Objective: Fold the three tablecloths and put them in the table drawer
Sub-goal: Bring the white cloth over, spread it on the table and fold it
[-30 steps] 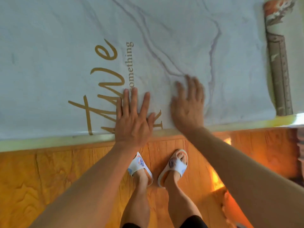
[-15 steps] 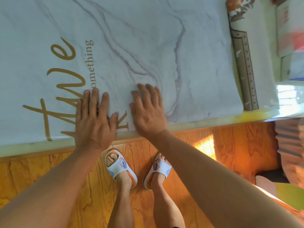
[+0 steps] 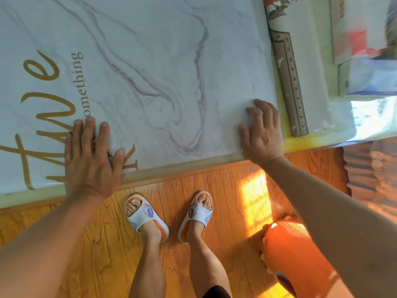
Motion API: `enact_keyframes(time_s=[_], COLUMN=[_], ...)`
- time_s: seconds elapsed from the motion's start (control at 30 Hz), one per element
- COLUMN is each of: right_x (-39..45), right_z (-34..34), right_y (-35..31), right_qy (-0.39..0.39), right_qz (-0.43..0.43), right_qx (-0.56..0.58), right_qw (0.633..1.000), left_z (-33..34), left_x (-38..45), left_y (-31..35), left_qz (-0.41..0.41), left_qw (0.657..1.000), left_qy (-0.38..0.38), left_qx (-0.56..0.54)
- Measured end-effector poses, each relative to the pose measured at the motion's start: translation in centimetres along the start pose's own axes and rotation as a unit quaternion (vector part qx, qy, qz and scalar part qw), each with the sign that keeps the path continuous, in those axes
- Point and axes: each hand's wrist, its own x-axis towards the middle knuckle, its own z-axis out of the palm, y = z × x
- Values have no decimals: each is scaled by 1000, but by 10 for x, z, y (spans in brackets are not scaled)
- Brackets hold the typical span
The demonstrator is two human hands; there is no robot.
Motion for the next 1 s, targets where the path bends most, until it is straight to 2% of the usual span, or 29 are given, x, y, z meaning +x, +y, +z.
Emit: enact_keyframes(time_s=[0.1, 0.23, 0.43, 0.63, 0.77, 0.83, 0.9, 0.97, 1.0], right_x=[-2, -4, -13, -13, -10, -14, -15, -14, -14], right_z=[-8, -12, -15, 20, 55, 73, 86, 89, 89], right_y=[12, 30, 13, -84, -182, -241, -281, -289, -288], right_qy=[-52, -50, -73, -51, -56, -78, -72, -53, -47], right_qz=[-19, 0, 42, 78, 32, 1, 3, 19, 21], right_qx=[12, -14, -82, -43, -30, -33, -31, -50, -68], right_qw=[998, 999, 993, 995, 997, 996, 997, 997, 996], left_z=[-2, -2, -1, 1, 3, 4, 2, -12, -18], left_x=[-1, -1, -1, 0, -3, -3, 1, 3, -2], left_y=[0, 3, 3, 0, -3, -3, -5, -25, -48], left_qz=[-5, 0, 6, 22, 32, 34, 25, 16, 21], left_qw=[1000, 1000, 1000, 1000, 999, 998, 983, 948, 944], left_qy=[5, 9, 2, 3, 20, 37, 69, 68, 56], left_qx=[-12, -16, 4, 21, 13, -30, -168, -310, -323])
